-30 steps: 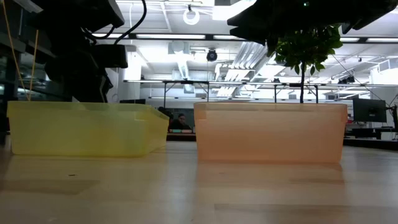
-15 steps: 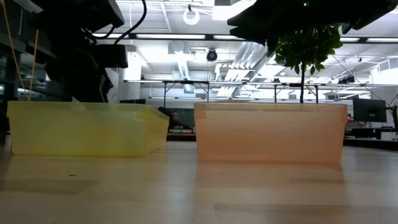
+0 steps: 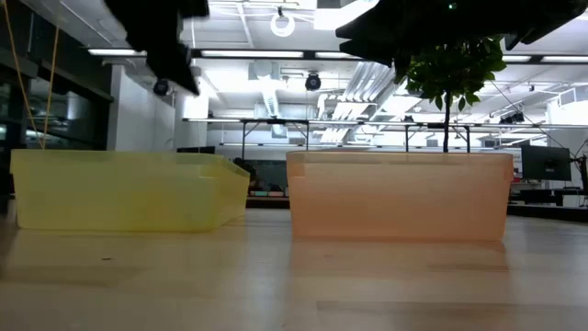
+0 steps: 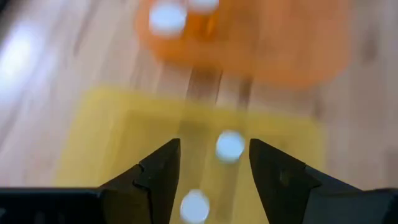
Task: Pick and place medicine bottles into bin by pill shape (circle, oval)
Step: Put the pink tablet bottle into the yellow bin
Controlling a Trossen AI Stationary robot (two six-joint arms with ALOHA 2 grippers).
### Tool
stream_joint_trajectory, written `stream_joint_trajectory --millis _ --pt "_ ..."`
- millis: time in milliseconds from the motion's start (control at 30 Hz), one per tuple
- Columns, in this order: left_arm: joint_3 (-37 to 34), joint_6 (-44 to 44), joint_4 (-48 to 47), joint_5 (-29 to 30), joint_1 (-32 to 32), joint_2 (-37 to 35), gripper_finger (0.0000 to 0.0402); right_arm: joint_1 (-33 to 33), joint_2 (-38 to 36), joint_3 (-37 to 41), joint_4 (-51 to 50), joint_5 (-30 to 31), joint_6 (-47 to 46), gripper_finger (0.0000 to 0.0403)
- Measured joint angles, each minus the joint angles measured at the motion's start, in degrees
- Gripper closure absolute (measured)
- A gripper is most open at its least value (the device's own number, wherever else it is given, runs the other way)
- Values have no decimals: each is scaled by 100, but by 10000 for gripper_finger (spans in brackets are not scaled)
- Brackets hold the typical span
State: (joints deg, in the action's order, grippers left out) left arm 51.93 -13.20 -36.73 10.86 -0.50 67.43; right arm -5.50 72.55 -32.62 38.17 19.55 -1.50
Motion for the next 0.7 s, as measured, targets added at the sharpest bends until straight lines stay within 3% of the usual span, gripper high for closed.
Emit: stream_joint_trajectory --millis 167,400,600,700 --pt "-380 394 1332 377 313 -933 228 -1 0 2 -32 0 -1 217" --pt "-1964 1081 4278 626 817 -2241 232 -1 0 2 -27 0 -1 217" --pt "-3136 1386 5957 626 1052 -2619 232 0 0 2 -26 0 0 217" --pt "-3394 1632 6472 626 1074 -2621 232 -2 0 2 -24 0 0 217"
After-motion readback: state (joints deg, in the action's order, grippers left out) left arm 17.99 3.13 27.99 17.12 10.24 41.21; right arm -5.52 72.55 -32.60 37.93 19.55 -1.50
